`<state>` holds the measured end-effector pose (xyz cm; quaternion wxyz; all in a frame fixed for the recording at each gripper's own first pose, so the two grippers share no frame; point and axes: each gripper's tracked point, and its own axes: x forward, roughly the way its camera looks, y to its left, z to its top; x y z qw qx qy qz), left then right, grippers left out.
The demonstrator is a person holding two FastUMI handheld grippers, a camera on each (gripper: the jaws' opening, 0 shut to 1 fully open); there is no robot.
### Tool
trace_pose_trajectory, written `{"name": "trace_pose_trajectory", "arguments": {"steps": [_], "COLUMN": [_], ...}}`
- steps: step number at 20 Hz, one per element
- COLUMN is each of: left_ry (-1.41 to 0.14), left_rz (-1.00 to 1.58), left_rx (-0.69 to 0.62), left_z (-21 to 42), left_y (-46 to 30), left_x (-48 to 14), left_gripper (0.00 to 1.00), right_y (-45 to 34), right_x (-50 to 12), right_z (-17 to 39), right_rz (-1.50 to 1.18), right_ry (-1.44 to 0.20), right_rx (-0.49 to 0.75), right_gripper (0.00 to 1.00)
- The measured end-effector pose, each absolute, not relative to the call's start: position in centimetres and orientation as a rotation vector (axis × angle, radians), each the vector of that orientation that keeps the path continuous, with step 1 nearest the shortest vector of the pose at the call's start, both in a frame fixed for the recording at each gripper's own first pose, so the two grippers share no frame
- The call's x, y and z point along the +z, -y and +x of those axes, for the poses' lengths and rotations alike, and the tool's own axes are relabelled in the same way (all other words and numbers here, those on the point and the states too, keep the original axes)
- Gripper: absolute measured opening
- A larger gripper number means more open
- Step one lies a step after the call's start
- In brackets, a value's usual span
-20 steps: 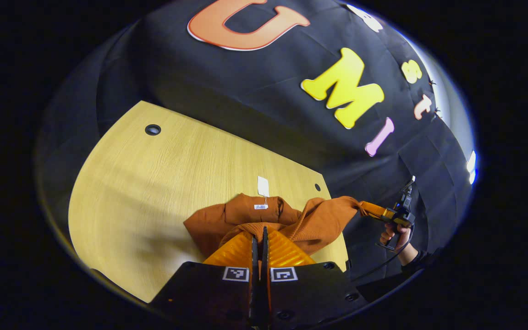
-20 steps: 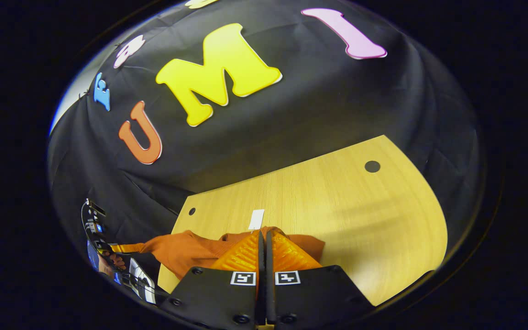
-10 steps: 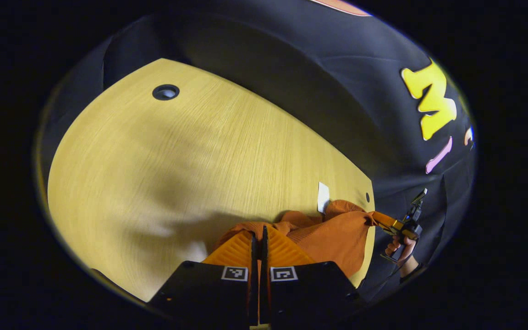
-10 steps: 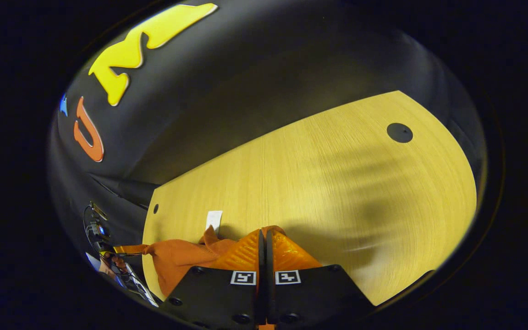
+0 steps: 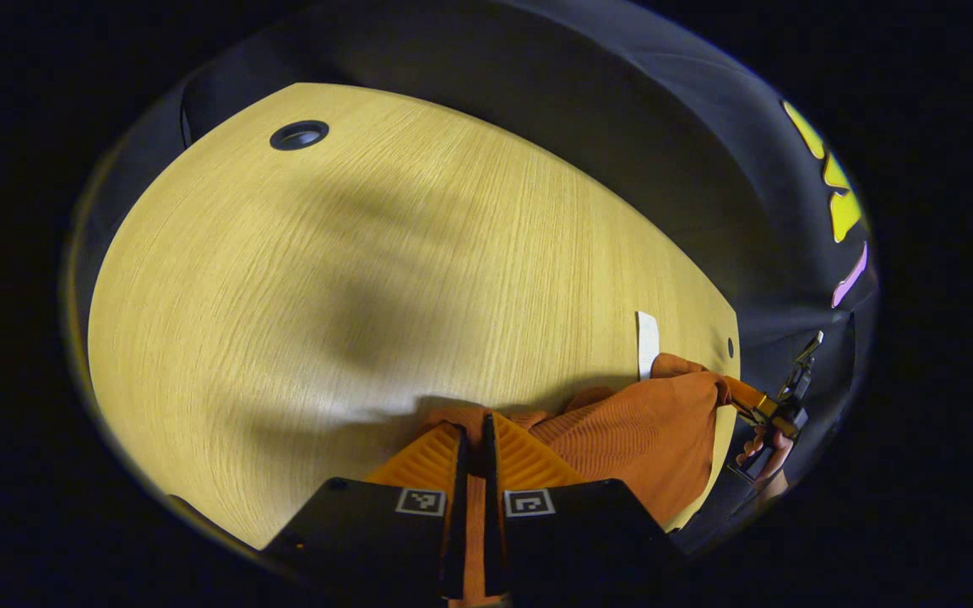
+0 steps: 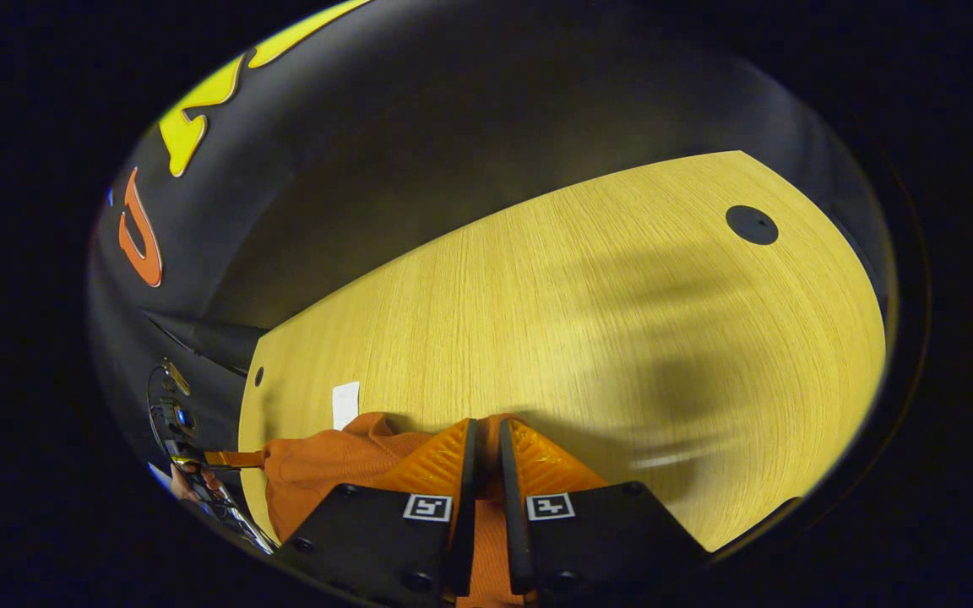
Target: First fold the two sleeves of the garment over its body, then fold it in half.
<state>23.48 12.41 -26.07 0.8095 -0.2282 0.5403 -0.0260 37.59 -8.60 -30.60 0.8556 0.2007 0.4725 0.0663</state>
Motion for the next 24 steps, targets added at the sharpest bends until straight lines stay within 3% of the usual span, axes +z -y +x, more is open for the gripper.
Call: {"name": "trace_pose_trajectory", "arguments": {"steps": [1, 2, 3, 4, 6, 7, 8, 9, 11, 12, 14, 15, 16, 24], "left_ry": [-1.139, -1.124, -1.111, -1.095, -1.06, -1.03, -1.008, -0.981, -0.899, -0.847, -0.75, -0.705, -0.664, -0.386], "left_rz": [-0.493, -0.491, -0.482, -0.48, -0.464, -0.447, -0.419, -0.382, -0.31, -0.286, -0.269, -0.259, -0.239, -0.149], "left_rx": [-0.058, -0.051, -0.036, -0.025, 0.019, 0.032, 0.042, 0.046, 0.03, 0.018, -0.019, -0.039, -0.056, -0.111], "left_z": [23.6, 23.7, 23.5, 23.4, 23.4, 23.3, 23.0, 22.6, 21.5, 20.9, 18.9, 17.7, 16.2, 6.1], "left_y": [-12.3, -12.4, -12.8, -13.1, -14.0, -14.3, -14.5, -14.5, -13.9, -13.7, -12.0, -11.2, -10.2, -2.9], "left_x": [-25.7, -25.3, -24.9, -24.4, -23.6, -22.7, -21.9, -20.8, -17.5, -15.3, -11.3, -9.5, -7.6, 1.5], "left_gripper": [0.33, 0.28, 0.5, 0.72, 0.78, 0.88, 0.92, 0.92, 0.92, 0.92, 0.92, 0.92, 0.92, 0.91], "right_y": [8.8, 9.6, 10.0, 10.4, 10.9, 11.1, 10.8, 10.7, 9.9, 9.3, 8.3, 7.9, 7.2, 4.7], "right_x": [-30.2, -29.9, -29.3, -28.6, -26.8, -25.8, -24.8, -23.5, -20.4, -18.6, -14.9, -13.1, -11.0, -0.2], "right_z": [37.6, 37.9, 37.8, 38.0, 37.3, 36.8, 36.2, 35.4, 33.4, 32.0, 29.1, 27.5, 25.6, 12.8], "right_rz": [0.421, 0.404, 0.395, 0.387, 0.37, 0.356, 0.342, 0.335, 0.321, 0.31, 0.279, 0.258, 0.241, 0.226], "right_ry": [-0.98, -0.964, -0.942, -0.92, -0.882, -0.865, -0.848, -0.824, -0.768, -0.736, -0.658, -0.621, -0.58, -0.343], "right_rx": [0.146, 0.137, 0.136, 0.132, 0.128, 0.127, 0.124, 0.122, 0.133, 0.143, 0.155, 0.159, 0.17, 0.268], "right_gripper": [0.2, 0.26, 0.34, 0.35, 0.43, 0.68, 0.77, 0.82, 0.82, 0.76, 0.86, 0.79, 0.86, 0.86]}}
